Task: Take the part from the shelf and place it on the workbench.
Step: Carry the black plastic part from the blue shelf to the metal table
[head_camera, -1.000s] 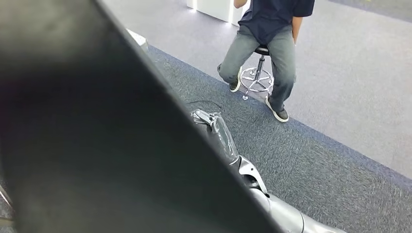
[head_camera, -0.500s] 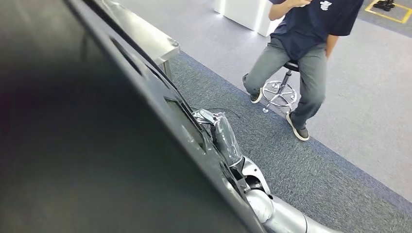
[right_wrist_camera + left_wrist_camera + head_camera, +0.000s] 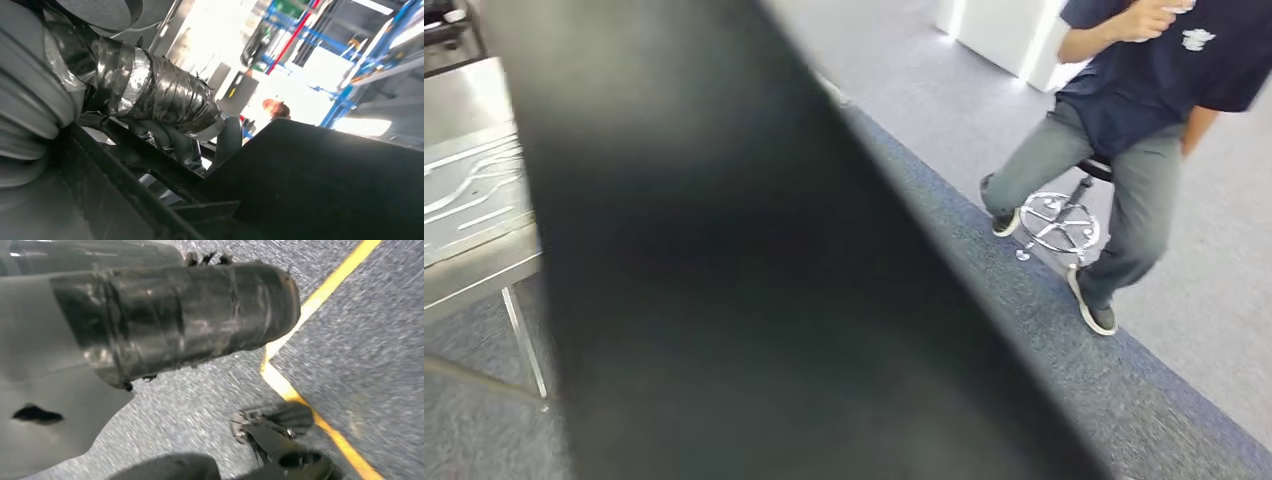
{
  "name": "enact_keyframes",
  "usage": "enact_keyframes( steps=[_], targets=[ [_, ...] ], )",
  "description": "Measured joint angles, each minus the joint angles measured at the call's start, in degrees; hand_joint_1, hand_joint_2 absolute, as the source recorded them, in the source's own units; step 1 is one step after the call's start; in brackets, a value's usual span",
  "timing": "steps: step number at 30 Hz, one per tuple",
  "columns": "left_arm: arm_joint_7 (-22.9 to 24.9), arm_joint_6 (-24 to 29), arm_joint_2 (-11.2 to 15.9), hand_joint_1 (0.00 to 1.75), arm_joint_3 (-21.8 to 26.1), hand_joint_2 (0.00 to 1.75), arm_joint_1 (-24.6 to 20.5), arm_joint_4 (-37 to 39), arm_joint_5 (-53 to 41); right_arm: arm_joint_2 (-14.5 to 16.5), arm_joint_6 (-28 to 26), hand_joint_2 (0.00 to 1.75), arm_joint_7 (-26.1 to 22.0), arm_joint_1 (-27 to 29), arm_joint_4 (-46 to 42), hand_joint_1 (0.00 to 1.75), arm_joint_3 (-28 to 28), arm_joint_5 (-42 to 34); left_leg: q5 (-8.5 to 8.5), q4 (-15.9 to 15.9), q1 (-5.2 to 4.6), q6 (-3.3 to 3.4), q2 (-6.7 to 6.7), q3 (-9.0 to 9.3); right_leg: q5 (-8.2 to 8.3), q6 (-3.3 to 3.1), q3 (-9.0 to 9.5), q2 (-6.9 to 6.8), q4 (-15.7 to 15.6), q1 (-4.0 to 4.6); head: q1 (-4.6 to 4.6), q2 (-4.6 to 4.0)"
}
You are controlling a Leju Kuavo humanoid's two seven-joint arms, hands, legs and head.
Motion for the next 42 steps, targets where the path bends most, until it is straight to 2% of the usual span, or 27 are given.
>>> enact_keyframes(
  steps=[2,3,5,6,7,8,10,12,13,14,16,17,18,19,21,23,25,27,28,31,32,33,34,36,37,39,42],
  targets=[
    [0.07,-0.02,-0.03,0.0,0.0,0.0,-0.02,0.0,-0.02,0.0,0.03,1.75,0.0,0.06,0.01,1.75,-0.04,0.0,0.05,4.28,0.42,-0.49,0.6,-3.31,-0.89,0.02,1.02,-1.49,-0.02,-0.02,0.0,0.0],
    [0.13,-0.04,-0.04,0.0,0.0,0.0,0.05,0.0,-0.03,0.0,0.07,1.75,-0.01,0.08,0.02,1.75,-0.04,0.0,1.65,3.47,0.61,-0.69,0.87,-3.49,-1.38,0.11,1.64,-2.13,-0.02,-0.08,0.01,0.0],
    [0.24,-0.08,-0.01,0.0,-0.01,0.0,0.28,0.0,-0.01,0.0,0.16,1.75,-0.01,0.07,0.02,1.75,-0.04,0.0,6.57,-3.15,0.77,-0.91,2.38,-1.15,-2.49,0.49,3.1,-3.31,-0.04,-0.21,-0.02,0.0],
    [0.27,-0.09,0.01,0.0,-0.01,0.0,0.29,0.0,0.0,0.0,0.24,1.75,-0.03,0.05,0.02,1.75,-0.06,0.0,8.15,-6.48,0.47,-0.88,3.48,0.39,-3.06,0.84,3.66,-3.84,-0.05,-0.13,-0.09,0.0],
    [0.28,-0.1,0.03,0.0,-0.01,0.0,0.2,0.0,0.01,0.0,0.34,1.75,-0.04,0.02,0.03,1.75,-0.08,0.0,8.76,-8.79,0.21,-0.59,4.39,1.53,-3.56,1.2,4.07,-4.37,-0.1,-0.01,-0.14,0.0],
    [0.27,-0.12,0.03,0.0,-0.01,0.0,0.09,0.0,0.02,0.0,0.46,1.75,-0.05,-0.03,0.03,1.75,-0.09,-0.01,8.5,-9.81,-0.07,-0.27,4.82,2.1,-3.99,1.54,4.36,-4.92,-0.18,0.13,-0.14,0.0],
    [0.27,-0.13,0.03,0.0,-0.01,0.0,-0.01,0.0,0.05,0.0,0.64,1.75,-0.05,-0.16,0.03,1.75,-0.1,-0.02,7.65,-10.14,-0.24,0.64,3.96,2.52,-4.63,2.17,5.17,-6.05,-0.54,0.29,-0.08,0.0],
    [0.25,-0.1,0.02,0.0,-0.01,0.0,0.18,0.0,0.1,0.0,0.7,1.75,0.0,-0.26,0.01,1.75,-0.11,-0.16,7.28,-10.57,-0.09,1.38,2.63,3.29,-5.78,2.68,5.43,-4.88,0.72,0.09,0.13,0.0],
    [0.24,-0.09,0.02,0.0,0.0,0.0,0.19,0.0,0.11,0.0,0.71,1.75,0.02,-0.29,0.0,1.75,-0.11,-0.3,7.12,-10.82,0.05,1.77,2.03,3.76,-6.9,2.83,4.44,-3.5,3.1,-0.03,0.35,0.0],
    [0.23,-0.08,0.02,0.0,-0.01,0.0,0.16,0.0,0.12,-0.01,0.71,1.75,0.05,-0.26,0.01,1.75,-0.12,-0.47,6.92,-10.94,0.11,2.12,1.46,4.11,-8.24,2.85,2.37,-1.93,6.75,-0.11,0.62,0.0],
    [0.23,-0.07,0.03,0.0,-0.01,0.0,-0.03,0.0,0.12,-0.02,0.7,1.75,0.09,0.01,0.05,1.75,-0.13,-0.78,6.4,-10.91,0.08,2.57,0.09,4.55,-10.32,2.85,-3.27,-0.48,14.84,-0.12,0.97,0.0],
    [0.23,-0.07,0.03,0.0,-0.01,0.0,-0.07,0.0,0.12,-0.02,0.7,1.75,0.12,0.18,0.1,1.75,-0.13,-0.87,6.07,-10.86,0.05,2.67,-0.55,4.84,-9.98,2.84,-5.53,-0.28,17.03,-0.12,1.04,0.0],
    [0.23,-0.08,0.02,0.0,0.0,0.0,-0.01,0.0,0.12,-0.02,0.7,1.75,0.13,0.29,0.14,1.75,-0.13,-0.97,5.67,-10.79,0.03,2.69,-1.18,5.25,-8.4,2.78,-6.78,-0.19,17.02,-0.12,1.08,0.0],
    [0.23,-0.08,0.01,0.0,0.0,0.0,0.12,0.0,0.12,-0.02,0.71,1.75,0.13,0.34,0.18,1.75,-0.13,-1.1,5.23,-10.71,0.04,2.67,-1.69,5.78,-5.75,2.65,-6.9,-0.13,14.81,-0.12,1.14,0.0],
    [0.23,-0.09,-0.04,0.0,0.0,0.0,0.4,0.0,0.12,-0.02,0.73,1.75,0.1,0.31,0.22,1.75,-0.13,-1.56,4.26,-10.53,-0.04,2.36,-2.51,6.85,-0.2,2.3,-5.28,0.21,7.48,-0.01,1.22,0.0],
    [0.21,-0.09,-0.06,0.0,0.0,0.0,0.48,0.0,0.12,-0.02,0.8,1.75,0.04,0.3,0.28,1.75,-0.15,-2.01,3.57,-10.45,-0.12,1.71,-3.0,7.24,1.59,1.96,-3.69,0.63,2.9,0.15,1.29,0.0],
    [0.19,-0.09,-0.04,0.0,0.0,0.0,0.49,0.0,0.13,-0.02,0.85,1.75,-0.02,0.3,0.36,1.75,-0.24,-2.21,3.28,-10.76,-0.11,1.03,-3.17,7.34,1.12,1.59,-3.06,0.79,1.95,0.15,1.36,0.0],
    [0.17,-0.1,0.09,0.0,0.0,0.0,0.51,0.0,0.17,-0.01,0.88,1.75,-0.11,0.29,0.39,1.75,-0.37,-2.25,2.57,-10.24,-0.19,0.38,-2.12,7.38,0.99,1.05,-2.27,0.65,1.25,-0.14,1.24,0.0],
    [0.16,-0.13,0.14,0.0,0.0,0.0,0.46,0.0,0.2,0.0,0.92,1.75,-0.23,0.26,0.39,1.75,-0.43,-2.25,1.7,-8.54,-0.22,0.06,-1.28,6.73,0.86,0.72,-1.65,0.47,0.82,-0.3,1.12,0.0],
    [0.12,-0.22,0.14,0.0,0.0,0.0,0.29,0.0,0.28,0.0,1.14,1.75,-0.56,0.26,0.44,1.75,-0.55,-2.26,-1.8,1.86,0.25,-0.66,0.48,0.9,-0.06,0.19,-0.09,-0.2,0.39,-0.31,0.91,0.0],
    [0.12,-0.22,0.13,0.0,0.0,0.0,0.29,0.0,0.3,0.0,1.21,1.75,-0.58,0.3,0.46,1.75,-0.56,-2.28,-1.93,4.38,0.43,-0.86,0.61,-0.96,-0.45,0.2,0.38,-0.34,0.39,-0.31,0.91,0.0],
    [0.12,-0.22,0.13,0.0,0.0,0.0,0.34,0.0,0.31,0.0,1.27,1.75,-0.59,0.33,0.49,1.75,-0.57,-2.29,-0.91,4.84,0.58,-1.0,0.71,-1.87,-0.85,0.25,0.89,-0.41,0.39,-0.33,0.9,0.0],
    [0.12,-0.2,0.14,0.0,-0.01,0.0,0.42,0.0,0.34,0.0,1.32,1.75,-0.6,0.35,0.5,1.75,-0.57,-2.31,1.17,3.1,0.7,-1.08,0.83,-1.68,-1.26,0.33,1.48,-0.43,0.39,-0.37,0.9,0.0],
    [0.13,-0.18,0.21,0.0,-0.02,0.0,0.55,0.0,0.42,0.0,1.37,1.75,-0.62,0.35,0.5,1.75,-0.6,-2.37,6.1,-4.3,0.77,-0.96,1.22,0.98,-2.13,0.7,2.51,-0.43,0.37,-0.39,0.9,0.0],
    [0.12,-0.17,0.26,0.0,-0.02,0.0,0.51,0.0,0.45,0.0,1.38,1.75,-0.64,0.32,0.49,1.75,-0.62,-2.39,7.39,-7.61,0.63,-0.75,1.41,2.32,-2.54,1.03,2.78,-0.44,0.4,-0.33,0.86,0.0],
    [0.11,-0.16,0.31,0.0,-0.01,0.0,0.35,0.0,0.47,0.0,1.41,1.75,-0.67,0.29,0.49,1.75,-0.66,-2.41,7.47,-10.49,0.3,-0.14,1.57,3.58,-2.97,1.8,3.11,-0.52,0.28,-0.21,0.84,0.0],
    [0.05,-0.12,0.31,0.0,0.0,0.0,0.35,0.0,0.49,0.0,1.54,1.75,-0.71,0.27,0.49,1.75,-0.7,-2.5,6.86,-11.34,0.32,1.05,1.23,4.61,-3.29,2.69,3.81,-0.69,0.86,-0.25,0.9,0.0]
  ],
)
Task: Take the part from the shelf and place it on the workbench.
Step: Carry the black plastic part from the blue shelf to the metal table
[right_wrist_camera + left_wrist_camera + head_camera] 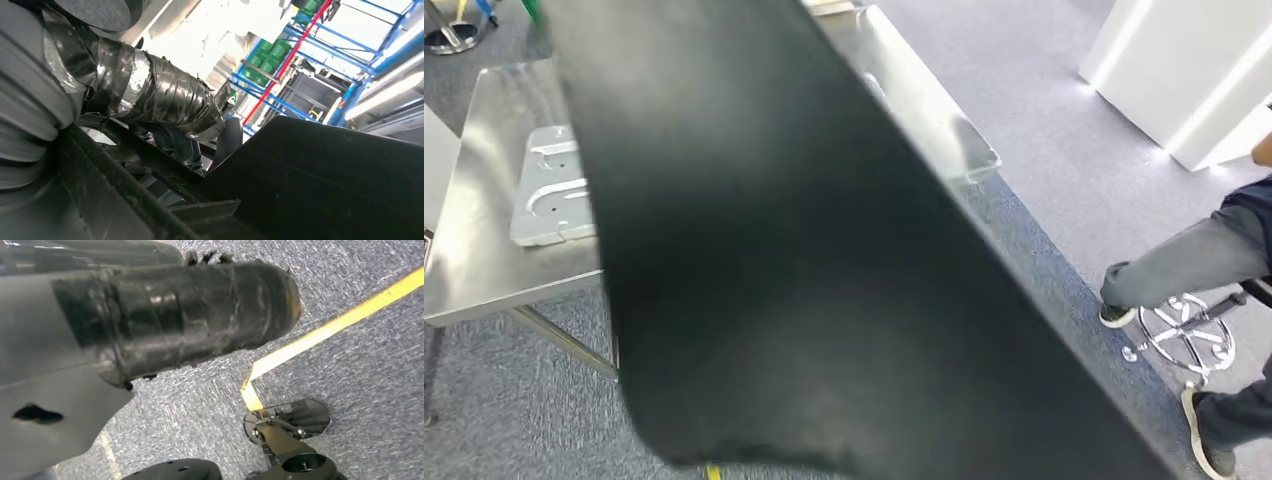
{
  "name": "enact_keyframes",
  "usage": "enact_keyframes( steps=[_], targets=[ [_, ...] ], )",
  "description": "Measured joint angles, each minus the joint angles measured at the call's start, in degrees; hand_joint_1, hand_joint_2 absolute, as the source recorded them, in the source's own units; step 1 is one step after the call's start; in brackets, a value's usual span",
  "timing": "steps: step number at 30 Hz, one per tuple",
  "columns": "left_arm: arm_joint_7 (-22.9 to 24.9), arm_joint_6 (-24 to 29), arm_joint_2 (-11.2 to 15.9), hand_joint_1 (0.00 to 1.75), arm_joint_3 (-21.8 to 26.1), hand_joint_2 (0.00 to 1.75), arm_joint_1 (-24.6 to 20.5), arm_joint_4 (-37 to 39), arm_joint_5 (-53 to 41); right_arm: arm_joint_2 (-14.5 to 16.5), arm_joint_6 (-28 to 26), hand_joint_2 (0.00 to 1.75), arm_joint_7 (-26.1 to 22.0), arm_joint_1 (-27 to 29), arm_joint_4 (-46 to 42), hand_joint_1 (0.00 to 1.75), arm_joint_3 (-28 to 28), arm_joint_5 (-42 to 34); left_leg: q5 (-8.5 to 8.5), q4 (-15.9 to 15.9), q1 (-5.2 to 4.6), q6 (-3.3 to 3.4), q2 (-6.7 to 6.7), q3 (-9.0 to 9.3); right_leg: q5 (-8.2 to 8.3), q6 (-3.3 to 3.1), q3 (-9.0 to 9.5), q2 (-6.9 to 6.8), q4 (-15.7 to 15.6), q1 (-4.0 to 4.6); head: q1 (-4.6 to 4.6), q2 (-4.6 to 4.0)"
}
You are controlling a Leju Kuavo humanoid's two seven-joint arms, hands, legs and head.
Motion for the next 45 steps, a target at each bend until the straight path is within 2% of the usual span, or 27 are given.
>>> enact_keyframes(
  steps=[2,5,6,7,9,11,13,16,18,20,21,22,23,24,25,27,30,32,35,36,37,38,39,40,42,43,45],
  targets=[
    [-0.08,0.01,0.01,0.0,0.0,0.0,-0.09,0.0,0.01,0.0,0.04,1.75,-0.05,-0.15,-0.01,1.75,-0.04,-0.13,-0.36,-0.35,0.11,0.83,-0.19,1.09,-1.7,0.3,-2.04,0.16,4.12,-0.04,0.26,0.0],
    [-0.13,0.04,0.07,0.0,0.0,0.0,-0.18,0.0,0.03,-0.02,0.06,1.75,-0.08,-0.04,0.01,1.75,-0.05,-0.3,-1.21,-0.41,-0.01,1.42,-0.41,1.99,-5.08,0.46,-9.16,0.5,14.64,0.01,0.58,0.0],
    [-0.13,0.05,0.08,0.0,0.0,0.0,-0.14,0.0,0.04,-0.02,0.08,1.75,-0.08,0.1,0.02,1.75,-0.05,-0.34,-1.57,-0.41,-0.06,1.44,-0.54,2.38,-4.82,0.46,-10.87,0.53,16.0,0.0,0.59,0.0],
    [-0.13,0.01,0.09,0.0,0.0,0.0,-0.09,0.0,0.05,-0.02,0.11,1.75,-0.08,0.18,0.03,1.75,-0.05,-0.37,-1.98,-0.4,-0.1,1.4,-0.69,2.89,-3.29,0.39,-11.54,0.53,15.18,0.0,0.6,0.0],
    [-0.19,-0.08,0.05,0.0,0.0,0.0,0.01,0.0,0.07,-0.02,0.21,1.75,-0.08,0.2,0.04,1.75,-0.05,-0.38,-2.88,-0.41,-0.11,1.16,-0.95,3.96,2.3,0.03,-10.14,0.55,8.33,0.03,0.64,0.0],
    [-0.26,-0.12,-0.01,0.0,0.0,0.0,-0.02,0.0,0.08,-0.02,0.34,1.75,-0.11,0.14,0.05,1.75,-0.07,-0.39,-3.71,-0.34,-0.19,0.57,-1.18,4.68,5.02,-0.5,-8.29,0.57,2.22,0.33,0.61,0.0],
    [-0.28,-0.12,-0.01,0.0,0.0,0.0,-0.07,0.0,0.09,-0.02,0.46,1.75,-0.16,0.11,0.05,1.75,-0.08,-0.43,-4.05,-0.15,-0.26,-0.22,-1.3,5.1,4.89,-1.17,-7.67,0.62,0.74,0.61,0.58,0.0],
    [-0.29,-0.12,0.15,0.0,0.0,0.0,-0.06,0.0,0.11,-0.01,0.54,1.75,-0.2,0.09,0.02,1.75,-0.08,-0.47,-4.71,1.68,-0.2,-1.14,-1.04,4.89,4.96,-2.34,-6.26,0.68,0.29,0.32,0.51,0.0],
    [-0.3,-0.12,0.2,0.0,0.0,0.0,-0.14,0.0,0.11,0.0,0.55,1.75,-0.22,0.05,0.01,1.75,-0.08,-0.47,-6.71,7.21,0.0,-1.73,-0.68,1.82,4.35,-2.88,-5.27,0.59,0.14,0.22,0.4,0.0],
    [-0.3,-0.12,0.16,0.0,0.0,0.0,-0.09,0.0,0.11,0.0,0.57,1.75,-0.21,0.09,0.02,1.75,-0.08,-0.47,-9.04,13.93,0.2,-2.21,-0.49,-2.8,3.58,-3.1,-4.53,0.58,0.14,0.28,0.35,0.0],
    [-0.3,-0.12,0.15,0.0,0.0,0.0,0.0,0.0,0.11,0.0,0.59,1.75,-0.21,0.14,0.03,1.75,-0.08,-0.47,-9.12,15.42,0.27,-2.32,-0.42,-4.4,3.18,-3.11,-4.09,0.63,0.15,0.33,0.35,0.0],
    [-0.3,-0.12,0.13,0.0,0.0,0.0,0.08,0.0,0.11,0.0,0.61,1.75,-0.21,0.17,0.04,1.75,-0.08,-0.47,-7.97,14.89,0.31,-2.36,-0.37,-5.01,2.75,-3.08,-3.54,0.69,0.15,0.36,0.34,0.0],
    [-0.3,-0.12,0.13,0.0,0.0,0.0,0.15,0.0,0.12,0.0,0.62,1.75,-0.21,0.18,0.04,1.75,-0.08,-0.47,-5.66,12.33,0.34,-2.29,-0.33,-4.62,2.27,-3.02,-2.86,0.75,0.15,0.38,0.34,0.0],
    [-0.3,-0.12,0.15,0.0,-0.01,0.0,0.22,0.0,0.12,0.0,0.63,1.75,-0.21,0.18,0.04,1.75,-0.08,-0.47,-2.73,8.4,0.33,-2.07,-0.26,-3.61,1.75,-2.91,-2.3,0.79,0.13,0.38,0.33,0.0],
    [-0.3,-0.12,0.19,0.0,-0.01,0.0,0.26,0.0,0.13,-0.01,0.64,1.75,-0.21,0.17,0.05,1.75,-0.08,-0.47,-0.77,5.04,0.18,-1.81,-0.19,-2.65,1.3,-2.74,-1.68,0.8,0.11,0.4,0.34,0.0],
    [-0.3,-0.12,0.27,0.0,-0.01,0.0,0.21,0.0,0.13,-0.01,0.64,1.75,-0.21,0.14,0.08,1.75,-0.09,-0.48,0.44,0.99,-0.32,-1.15,-0.05,-1.49,0.6,-2.16,-1.21,0.77,0.02,0.38,0.32,0.0],
    [-0.3,-0.12,0.29,0.0,0.0,0.0,0.35,0.0,0.14,0.0,0.65,1.75,-0.19,0.17,0.13,1.75,-0.1,-0.49,0.18,0.13,-0.53,-0.02,-0.13,-0.38,0.43,-1.19,-0.77,0.69,0.86,0.45,0.36,0.0],
    [-0.31,-0.12,0.28,0.0,0.0,0.0,0.34,0.0,0.13,0.0,0.64,1.75,-0.22,0.06,0.13,1.75,-0.1,-0.49,-0.1,-0.33,-0.25,0.69,-0.2,0.89,0.23,-0.86,-2.61,0.72,4.75,0.43,0.48,0.0],
    [-0.32,-0.12,0.32,0.0,0.0,0.0,0.13,0.0,0.13,-0.02,0.64,1.75,-0.25,0.06,0.17,1.75,-0.1,-0.49,-1.06,-0.47,-0.17,1.33,-0.29,2.13,-2.91,-0.42,-9.65,0.75,14.62,0.37,0.79,0.0],
    [-0.31,-0.12,0.34,0.0,0.0,0.0,0.14,0.0,0.13,-0.02,0.64,1.75,-0.25,0.12,0.22,1.75,-0.1,-0.49,-1.51,-0.47,-0.17,1.35,-0.36,2.62,-4.04,-0.23,-11.55,0.73,16.18,0.33,0.85,0.0],
    [-0.31,-0.12,0.37,0.0,0.0,0.0,0.17,0.0,0.13,-0.02,0.64,1.75,-0.25,0.17,0.27,1.75,-0.1,-0.49,-2.02,-0.46,-0.16,1.31,-0.45,3.21,-4.3,-0.06,-12.61,0.72,15.98,0.27,0.89,0.0],
    [-0.3,-0.13,0.38,0.0,0.0,0.0,0.2,0.0,0.13,-0.02,0.64,1.75,-0.29,0.18,0.31,1.75,-0.1,-0.49,-2.57,-0.45,-0.14,1.22,-0.55,3.91,-3.31,0.0,-12.79,0.71,14.08,0.19,0.91,0.0],
    [-0.31,-0.14,0.35,0.0,0.0,0.0,0.21,0.0,0.14,-0.02,0.65,1.75,-0.36,0.17,0.33,1.75,-0.1,-0.49,-3.16,-0.44,-0.13,1.05,-0.63,4.65,-0.98,-0.05,-12.27,0.69,10.89,0.1,0.96,0.0],
    [-0.31,-0.15,0.32,0.0,0.0,0.0,0.22,0.0,0.14,-0.02,0.66,1.75,-0.45,0.17,0.36,1.75,-0.11,-0.49,-3.78,-0.38,-0.15,0.8,-0.71,5.28,2.29,-0.21,-11.57,0.66,7.2,0.05,0.99,0.0],
    [-0.3,-0.17,0.28,0.0,0.0,0.0,0.16,0.0,0.15,-0.02,0.68,1.75,-0.65,0.14,0.4,1.75,-0.11,-0.49,-4.96,-0.17,-0.28,0.06,-0.89,5.95,6.38,-0.81,-10.43,0.63,2.46,0.23,1.06,0.0],
    [-0.29,-0.18,0.29,0.0,0.0,0.0,0.12,0.0,0.15,-0.02,0.69,1.75,-0.71,0.14,0.44,1.75,-0.13,-0.49,-5.29,0.05,-0.35,-0.35,-0.95,6.15,7.05,-1.22,-10.21,0.67,1.68,0.34,1.07,0.0],
    [-0.3,-0.3,0.36,0.0,0.0,0.0,0.05,0.0,0.15,-0.01,0.71,1.75,-0.75,0.16,0.45,1.75,-0.14,-0.49,-5.41,0.93,-0.35,-0.94,-0.89,6.09,6.83,-2.03,-9.57,0.8,1.65,0.37,1.04,0.0]
  ],
)
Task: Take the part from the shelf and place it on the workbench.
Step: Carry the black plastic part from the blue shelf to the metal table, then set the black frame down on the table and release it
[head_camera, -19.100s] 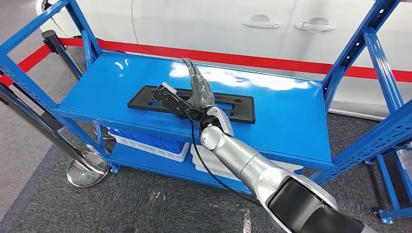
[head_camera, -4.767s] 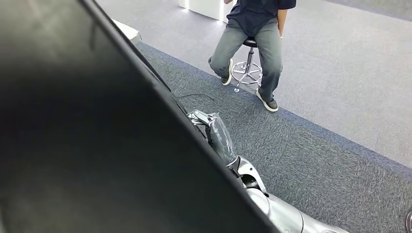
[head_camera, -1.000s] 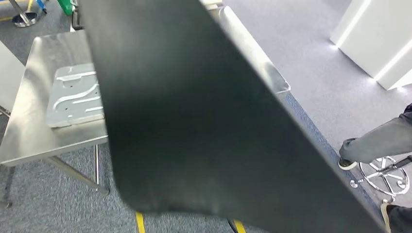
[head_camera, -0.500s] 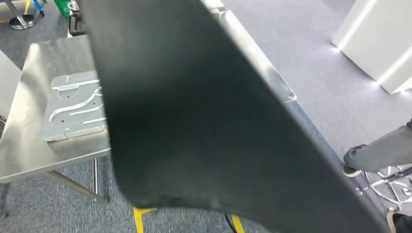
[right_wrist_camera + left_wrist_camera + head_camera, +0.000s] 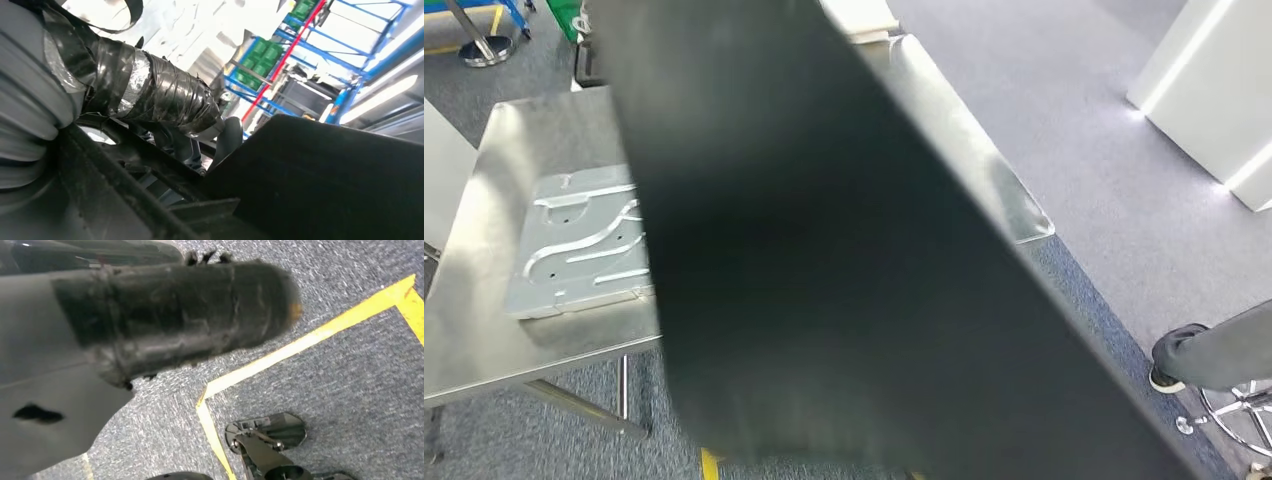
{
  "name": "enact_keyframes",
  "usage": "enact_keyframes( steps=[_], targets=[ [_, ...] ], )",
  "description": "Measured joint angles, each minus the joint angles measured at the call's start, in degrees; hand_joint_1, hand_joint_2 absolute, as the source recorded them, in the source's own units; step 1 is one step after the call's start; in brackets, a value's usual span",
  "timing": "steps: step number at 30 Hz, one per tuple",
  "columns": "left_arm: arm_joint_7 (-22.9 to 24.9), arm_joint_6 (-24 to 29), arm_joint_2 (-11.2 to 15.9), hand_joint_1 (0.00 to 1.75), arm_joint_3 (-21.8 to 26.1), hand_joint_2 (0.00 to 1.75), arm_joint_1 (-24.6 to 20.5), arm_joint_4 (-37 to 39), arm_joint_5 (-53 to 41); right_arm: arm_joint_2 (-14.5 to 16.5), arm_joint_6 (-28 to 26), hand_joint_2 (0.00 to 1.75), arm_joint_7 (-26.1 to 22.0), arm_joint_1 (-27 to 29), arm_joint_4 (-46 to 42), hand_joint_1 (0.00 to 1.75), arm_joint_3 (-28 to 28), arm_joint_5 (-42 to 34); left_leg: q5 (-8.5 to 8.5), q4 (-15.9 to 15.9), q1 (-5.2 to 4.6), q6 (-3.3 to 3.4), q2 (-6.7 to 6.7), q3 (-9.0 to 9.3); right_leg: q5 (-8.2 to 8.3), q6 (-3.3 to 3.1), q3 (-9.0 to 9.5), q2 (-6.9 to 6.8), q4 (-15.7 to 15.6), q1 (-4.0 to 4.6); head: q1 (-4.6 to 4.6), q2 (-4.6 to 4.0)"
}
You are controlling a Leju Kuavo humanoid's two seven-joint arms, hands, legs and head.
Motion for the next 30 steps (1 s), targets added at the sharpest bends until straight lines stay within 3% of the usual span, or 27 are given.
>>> enact_keyframes(
  steps=[1,3,6,7,8,11,13,16,17,19,21,22,23,24,26,27,28,30],
  targets=[
    [-0.01,-0.18,0.05,0.0,0.0,0.0,0.0,0.0,0.0,0.01,0.02,1.75,-0.01,-0.04,0.0,1.75,-0.01,0.01,0.18,1.46,0.06,-0.25,0.07,-0.5,-0.22,-0.42,0.35,0.02,-0.09,-0.09,-0.03,0.0],
    [-0.01,-0.67,0.15,0.0,0.0,0.0,-0.02,0.0,0.01,0.01,0.13,1.75,-0.05,-0.11,-0.02,1.75,-0.01,0.01,-0.5,6.59,0.24,-0.75,0.27,-3.54,-0.79,-1.07,1.21,-0.04,-0.19,-0.22,-0.15,0.0],
    [-0.01,-0.9,0.14,0.0,0.0,0.0,0.09,0.0,0.13,0.01,0.44,1.75,-0.07,-0.11,0.02,1.75,-0.01,0.0,-4.73,14.46,0.39,-1.43,0.5,-9.57,-2.01,-1.49,2.43,-0.05,-0.19,-0.11,-0.2,0.0],
    [-0.02,-0.87,0.15,0.0,0.0,0.0,0.18,0.0,0.19,0.01,0.49,1.75,-0.07,-0.09,0.02,1.75,-0.01,0.01,-5.39,14.82,0.41,-1.5,0.55,-10.64,-2.45,-1.51,2.96,0.03,-0.19,-0.07,-0.21,0.0],
    [-0.04,-0.85,0.16,0.0,0.0,0.0,0.28,0.0,0.23,0.01,0.52,1.75,-0.07,-0.07,0.02,1.75,-0.01,0.01,-4.8,13.5,0.41,-1.45,0.57,-10.91,-2.93,-1.49,3.59,0.11,-0.19,-0.03,-0.22,0.0],
    [-0.15,-0.8,0.29,0.0,0.0,0.0,0.49,0.0,0.31,0.01,0.54,1.75,-0.18,-0.05,0.04,1.75,-0.01,0.03,2.54,3.9,0.17,-0.58,0.67,-8.89,-4.39,-1.08,5.39,0.22,-0.19,0.13,-0.21,0.0],
    [-0.21,-0.81,0.38,0.0,0.0,0.0,0.52,0.0,0.32,0.01,0.59,1.75,-0.21,-0.03,0.07,1.75,-0.01,0.07,4.97,0.6,-0.18,0.19,0.74,-7.88,-5.08,-0.42,6.03,0.25,-0.01,0.24,-0.16,0.0],
    [-0.31,-0.83,0.35,0.0,0.0,0.0,0.55,0.0,0.35,0.01,0.67,1.75,0.16,-0.01,0.08,1.75,-0.01,0.41,4.97,-0.14,-0.06,1.2,0.64,-6.55,-5.42,0.52,6.6,0.24,1.27,0.33,-0.1,0.01],
    [-0.35,-0.83,0.33,0.0,0.0,0.0,0.5,0.0,0.37,0.01,0.63,1.75,0.44,-0.1,0.08,1.75,-0.01,0.81,4.74,-0.34,0.05,1.47,0.62,-5.91,-5.72,0.77,6.03,0.22,2.62,0.32,-0.04,0.01],
    [-0.46,-0.83,0.34,0.0,0.0,0.0,0.38,0.0,0.41,0.0,0.5,1.75,1.19,-0.24,0.13,1.75,-0.01,1.87,4.25,-0.57,0.16,1.98,0.61,-4.9,-7.34,1.25,2.81,0.18,7.89,0.2,0.08,0.0],
    [-0.53,-0.83,0.45,0.0,0.0,0.0,0.39,0.0,0.45,-0.1,0.35,1.75,2.08,-0.19,0.39,1.75,-0.01,2.69,3.52,-0.56,0.14,2.21,0.57,-4.27,-9.71,1.49,-1.65,0.17,13.51,0.16,0.19,0.0],
    [-0.56,-0.83,0.51,0.0,0.0,0.0,0.45,0.0,0.46,-0.22,0.28,1.75,2.58,-0.1,0.58,1.75,-0.05,2.95,3.07,-0.55,0.14,2.22,0.53,-3.82,-10.1,1.53,-3.15,0.17,14.54,0.15,0.2,0.0],
    [-0.59,-0.84,0.55,0.0,0.0,0.0,0.52,0.0,0.49,-0.4,0.23,1.75,3.16,-0.03,0.78,1.75,-0.16,3.19,2.55,-0.54,0.14,2.18,0.48,-3.21,-9.44,1.49,-3.8,0.16,13.81,0.15,0.21,0.0],
    [-0.64,-0.84,0.55,0.0,0.0,0.0,0.59,0.0,0.55,-0.63,0.2,1.75,3.75,0.02,0.94,1.75,-0.35,3.38,1.97,-0.51,0.14,2.08,0.42,-2.49,-7.59,1.39,-3.54,0.16,11.3,0.15,0.22,0.0],
    [-0.77,-0.82,0.54,0.0,0.0,0.0,0.71,0.0,0.84,-1.22,0.22,1.75,4.88,0.05,1.27,1.75,-0.88,3.71,0.72,-0.43,0.09,1.68,0.33,-1.29,-2.3,0.9,-2.05,0.14,4.39,0.27,0.17,0.0],
    [-0.85,-0.79,0.54,0.0,0.0,0.0,0.69,0.0,1.04,-1.48,0.27,1.75,5.35,0.06,1.43,1.75,-1.13,3.85,0.22,-0.41,0.04,1.38,0.26,-0.97,-0.75,0.53,-1.45,0.14,2.06,0.43,0.15,0.0],
    [-0.91,-0.77,0.54,0.0,0.0,0.0,0.69,0.0,1.22,-1.74,0.31,1.75,5.75,0.15,1.58,1.75,-1.38,3.97,-0.16,-0.46,-0.01,1.03,0.24,-0.76,0.17,0.12,-1.18,0.17,0.79,0.55,0.12,0.0],
    [-1.01,-0.69,0.6,0.0,0.0,0.0,0.65,0.0,1.42,-2.12,0.38,1.75,6.37,0.29,1.85,1.75,-1.82,4.14,-0.4,-0.41,-0.14,0.45,0.2,-0.31,-0.14,-0.61,-0.66,0.24,0.35,0.59,0.06,0.0]
  ],
)
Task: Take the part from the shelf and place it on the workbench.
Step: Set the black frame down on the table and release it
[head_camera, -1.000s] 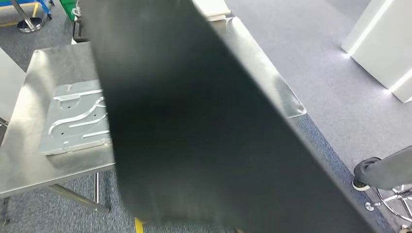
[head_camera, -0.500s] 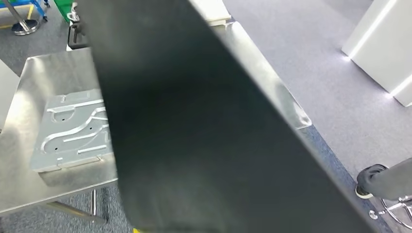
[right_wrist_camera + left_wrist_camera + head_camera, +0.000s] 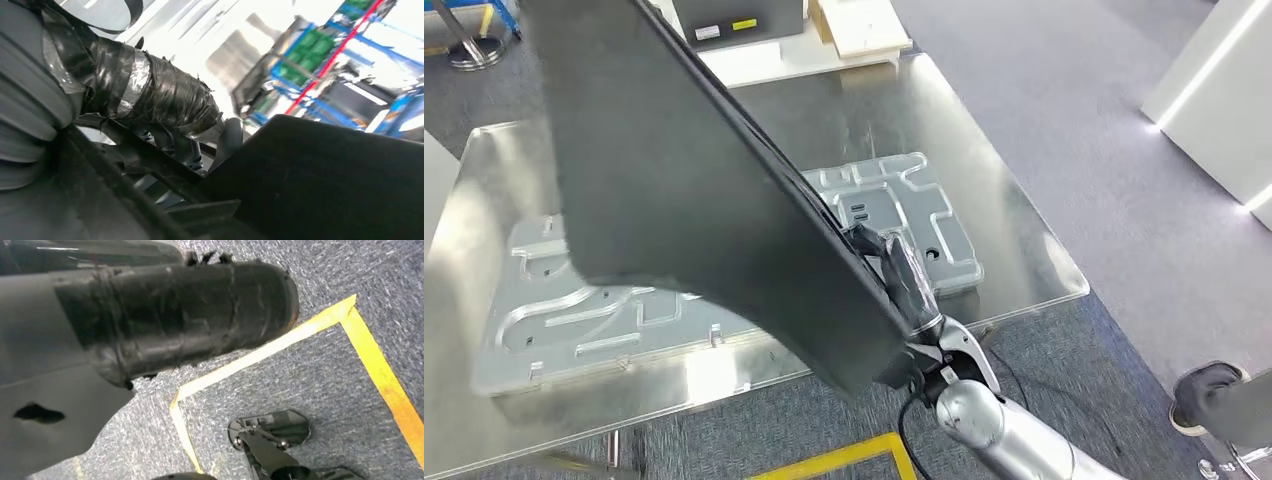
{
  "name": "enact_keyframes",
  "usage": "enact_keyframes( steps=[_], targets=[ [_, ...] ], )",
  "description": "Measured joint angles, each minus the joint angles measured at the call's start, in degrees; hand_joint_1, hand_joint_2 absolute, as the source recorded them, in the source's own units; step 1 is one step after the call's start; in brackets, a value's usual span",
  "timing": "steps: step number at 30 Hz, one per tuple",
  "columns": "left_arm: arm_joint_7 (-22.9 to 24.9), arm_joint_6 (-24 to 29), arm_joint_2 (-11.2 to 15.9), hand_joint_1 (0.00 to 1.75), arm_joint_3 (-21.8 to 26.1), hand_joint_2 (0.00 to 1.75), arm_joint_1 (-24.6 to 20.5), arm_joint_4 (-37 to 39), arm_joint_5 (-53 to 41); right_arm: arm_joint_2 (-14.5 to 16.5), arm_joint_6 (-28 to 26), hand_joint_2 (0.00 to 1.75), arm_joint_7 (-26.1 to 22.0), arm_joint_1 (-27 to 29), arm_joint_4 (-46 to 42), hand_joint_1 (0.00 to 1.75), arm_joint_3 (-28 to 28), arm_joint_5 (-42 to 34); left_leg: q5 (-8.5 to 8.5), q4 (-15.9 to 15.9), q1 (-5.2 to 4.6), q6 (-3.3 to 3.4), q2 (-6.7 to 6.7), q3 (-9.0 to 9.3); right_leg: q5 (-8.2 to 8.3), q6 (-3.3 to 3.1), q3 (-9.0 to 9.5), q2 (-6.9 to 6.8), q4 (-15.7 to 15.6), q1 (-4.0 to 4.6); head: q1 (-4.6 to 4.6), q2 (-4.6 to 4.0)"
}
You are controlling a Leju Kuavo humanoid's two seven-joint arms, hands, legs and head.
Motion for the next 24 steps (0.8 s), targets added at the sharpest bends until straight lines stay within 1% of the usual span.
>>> enact_keyframes(
  steps=[1,2,3,4,5,6,7,8,9,10,11,12,13,14,15,16,17,18,19,21,22,23,24],
  targets=[
    [-0.02,0.04,0.04,0.0,0.01,0.0,0.03,0.0,0.04,-0.16,0.1,1.75,0.5,0.04,0.08,1.75,-0.2,0.22,-0.03,0.48,0.0,-0.24,0.06,-0.04,0.03,-0.3,0.36,0.03,-0.21,-0.15,-0.06,0.0],
    [-0.08,0.08,0.07,0.0,0.01,0.0,0.01,0.0,0.05,-0.3,0.34,1.75,1.44,-0.05,0.15,1.75,-0.32,0.75,-0.1,1.92,0.01,-0.49,0.14,-0.67,-0.21,-0.59,0.81,0.02,-0.38,-0.28,-0.16,0.0],
    [-0.14,0.09,0.1,0.0,0.03,0.0,-0.04,0.0,0.1,-0.48,0.73,1.75,2.97,-0.18,0.22,1.75,-0.39,1.67,-0.58,4.29,0.12,-0.81,0.22,-2.05,-0.44,-0.84,1.25,0.0,-0.51,-0.4,-0.21,0.0],
    [-0.22,0.1,0.1,0.0,0.05,0.0,-0.06,0.0,0.16,-0.76,1.2,1.75,5.06,-0.32,0.34,1.75,-0.44,2.9,-1.41,7.48,0.26,-1.14,0.32,-4.04,-0.74,-1.04,1.62,-0.04,-0.6,-0.42,-0.27,0.0],
    [-0.36,0.1,0.11,0.0,0.07,0.0,-0.06,0.0,0.26,-1.21,1.73,1.75,7.71,-0.45,0.58,1.75,-0.51,4.37,-2.65,10.81,0.37,-1.43,0.38,-6.3,-1.1,-1.19,1.99,-0.07,-0.62,-0.41,-0.31,0.0],
    [-0.49,0.09,0.11,0.0,0.09,0.0,0.02,0.0,0.4,-1.82,2.25,1.75,10.51,-0.52,0.97,1.75,-0.66,5.71,-3.86,13.36,0.45,-1.6,0.39,-8.35,-1.49,-1.24,2.39,-0.07,-0.62,-0.39,-0.28,0.0],
    [-0.6,0.09,0.12,0.0,0.1,0.0,0.19,0.0,0.54,-2.54,2.78,1.75,13.16,-0.55,1.52,1.75,-0.91,6.72,-4.27,14.48,0.49,-1.66,0.4,-9.75,-1.9,-1.24,2.9,-0.04,-0.62,-0.38,-0.3,0.0],
    [-0.69,0.08,0.14,0.0,0.11,0.0,0.41,0.0,0.67,-3.39,3.38,1.75,15.64,-0.58,2.27,1.75,-1.28,7.4,-3.37,13.77,0.49,-1.65,0.4,-10.31,-2.34,-1.23,3.51,0.01,-0.61,-0.37,-0.3,0.0],
    [-0.75,0.07,0.18,0.0,0.12,0.0,0.62,0.0,0.79,-4.27,3.98,1.75,17.63,-0.62,3.1,1.75,-1.7,7.69,-1.13,11.31,0.48,-1.53,0.4,-10.03,-2.77,-1.17,4.17,0.06,-0.61,-0.36,-0.31,0.0],
    [-0.8,0.04,0.26,0.0,0.12,0.0,0.8,0.0,0.87,-5.12,4.62,1.75,19.31,-0.75,4.0,1.75,-2.13,7.8,1.94,7.61,0.46,-1.31,0.41,-9.23,-3.2,-1.07,4.78,0.1,-0.62,-0.36,-0.31,0.0],
    [-0.87,-0.03,0.38,0.0,0.13,0.0,0.91,0.01,0.96,-6.03,5.29,1.75,20.8,-1.0,4.99,1.75,-2.55,7.86,4.12,4.37,0.34,-1.05,0.41,-8.45,-3.53,-0.92,5.27,0.1,-0.64,-0.33,-0.3,0.0],
    [-0.96,-0.15,0.5,0.0,0.14,0.0,0.95,0.01,1.07,-6.84,6.06,1.75,22.22,-1.35,6.01,1.75,-2.92,7.87,5.2,1.93,0.14,-0.74,0.4,-7.84,-3.78,-0.72,5.48,0.09,-0.65,-0.32,-0.33,0.0],
    [-1.04,-0.36,0.61,0.0,0.16,0.0,0.97,0.01,1.19,-7.7,7.06,1.75,23.74,-1.75,7.17,1.75,-3.23,7.86,5.79,0.72,-0.05,-0.4,0.39,-7.51,-3.97,-0.43,5.58,0.08,-0.66,-0.32,-0.32,0.0],
    [-1.11,-0.66,0.68,0.0,0.18,0.0,1.0,0.01,1.32,-8.59,8.16,1.75,25.14,-2.12,8.42,1.75,-3.51,7.84,5.5,0.62,-0.24,-0.1,0.36,-7.4,-4.12,-0.09,5.66,0.06,-0.75,-0.32,-0.35,0.0],
    [-1.16,-1.02,0.72,0.0,0.19,0.0,1.05,0.01,1.51,-9.4,9.4,1.75,26.52,-2.48,9.64,1.75,-3.71,7.78,5.74,0.29,-0.21,0.25,0.34,-7.11,-4.29,0.29,5.78,0.05,-0.83,-0.24,-0.35,0.0],
    [-1.19,-1.43,0.73,0.0,0.2,0.0,1.12,0.01,1.72,-10.21,10.67,1.75,27.7,-2.85,10.8,1.75,-3.85,7.63,6.25,0.03,-0.06,0.6,0.36,-6.77,-4.57,0.65,5.91,0.03,-0.78,-0.24,-0.33,0.0],
    [-1.19,-1.84,0.74,0.0,0.2,0.0,1.15,0.01,1.88,-10.9,11.85,1.75,28.58,-3.31,11.81,1.75,-3.93,7.4,6.28,-0.33,0.1,0.84,0.38,-6.4,-5.04,0.97,5.82,-0.01,-0.32,-0.22,-0.34,0.0],
    [-1.19,-2.21,0.73,0.0,0.2,0.0,1.12,0.0,2.02,-11.56,13.05,1.75,29.45,-3.95,12.8,1.75,-3.99,7.02,6.39,-0.7,0.28,1.2,0.4,-6.06,-5.93,1.25,5.1,-0.04,1.26,-0.24,-0.27,0.0],
    [-1.19,-2.57,0.72,0.0,0.21,0.0,1.03,0.0,2.12,-12.19,14.16,1.75,30.19,-4.58,13.8,1.75,-4.03,6.53,6.39,-0.86,0.33,1.46,0.41,-5.84,-7.22,1.49,3.66,-0.06,4.02,-0.37,-0.22,0.0],
    [-1.2,-3.27,0.69,0.0,0.23,0.0,0.88,0.0,2.32,-13.05,16.03,1.75,31.33,-5.71,15.78,1.75,-4.08,5.58,6.17,-0.9,0.33,1.93,0.3,-5.67,-9.81,1.91,-0.45,-0.07,11.32,-0.46,-0.13,0.0],
    [-1.2,-3.58,0.68,0.0,0.24,0.0,0.88,0.0,2.46,-13.3,16.7,1.75,31.65,-6.15,16.61,1.75,-4.03,5.31,6.06,-0.88,0.33,1.99,0.2,-5.57,-10.11,2.05,-2.02,-0.08,13.68,-0.51,-0.13,0.0],
    [-1.21,-3.86,0.66,0.0,0.24,0.0,0.93,0.0,2.57,-13.49,17.26,1.75,31.94,-6.7,17.37,1.75,-3.9,5.19,5.94,-0.86,0.33,2.0,0.07,-5.42,-9.33,2.11,-2.57,-0.09,13.95,-0.54,-0.14,0.0],
    [-1.21,-4.06,0.62,0.0,0.24,0.0,0.97,0.0,2.64,-13.65,17.7,1.75,32.19,-7.35,18.1,1.75,-3.7,5.2,5.83,-0.82,0.31,1.96,-0.08,-5.24,-7.61,2.06,-1.93,-0.09,11.98,-0.56,-0.13,0.0]
  ],
)
